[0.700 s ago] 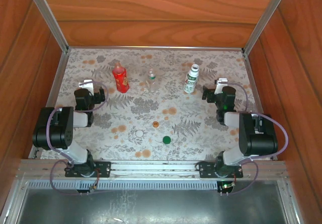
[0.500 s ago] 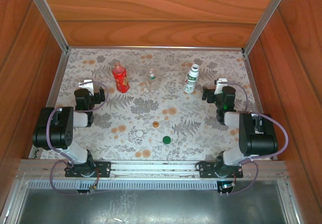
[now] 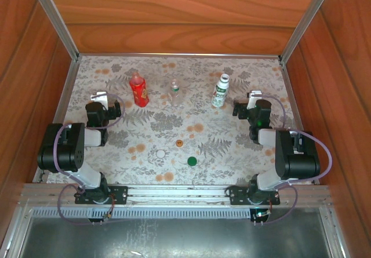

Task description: Screw on the bottle caps

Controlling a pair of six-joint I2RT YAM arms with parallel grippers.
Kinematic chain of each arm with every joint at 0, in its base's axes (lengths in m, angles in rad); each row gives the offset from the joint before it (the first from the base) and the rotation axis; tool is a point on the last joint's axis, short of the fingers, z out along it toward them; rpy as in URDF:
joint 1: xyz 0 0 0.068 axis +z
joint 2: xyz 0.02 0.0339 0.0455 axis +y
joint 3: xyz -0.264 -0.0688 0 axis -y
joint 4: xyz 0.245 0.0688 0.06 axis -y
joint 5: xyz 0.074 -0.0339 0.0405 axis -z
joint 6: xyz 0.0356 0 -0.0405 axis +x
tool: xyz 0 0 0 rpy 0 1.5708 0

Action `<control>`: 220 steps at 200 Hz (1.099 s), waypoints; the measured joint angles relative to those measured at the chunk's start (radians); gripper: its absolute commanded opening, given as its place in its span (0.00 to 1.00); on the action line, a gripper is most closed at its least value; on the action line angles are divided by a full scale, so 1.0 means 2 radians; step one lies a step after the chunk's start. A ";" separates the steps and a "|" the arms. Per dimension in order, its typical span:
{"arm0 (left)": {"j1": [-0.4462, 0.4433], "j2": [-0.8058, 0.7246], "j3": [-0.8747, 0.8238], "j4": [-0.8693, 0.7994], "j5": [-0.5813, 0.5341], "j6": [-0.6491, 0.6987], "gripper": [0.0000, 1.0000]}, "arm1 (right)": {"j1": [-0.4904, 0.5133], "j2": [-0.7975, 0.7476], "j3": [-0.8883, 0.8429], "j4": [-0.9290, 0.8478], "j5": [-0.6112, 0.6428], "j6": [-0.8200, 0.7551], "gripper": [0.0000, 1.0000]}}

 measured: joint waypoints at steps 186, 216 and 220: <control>-0.060 -0.252 -0.007 -0.098 0.085 0.016 1.00 | 0.132 -0.287 0.048 -0.242 -0.004 -0.027 1.00; -0.063 -0.215 0.018 -0.104 0.153 0.016 1.00 | 0.199 -0.296 0.083 -0.275 -0.029 -0.043 1.00; -0.063 -0.208 0.023 -0.105 0.161 0.016 1.00 | 0.209 -0.295 0.088 -0.279 -0.033 -0.046 1.00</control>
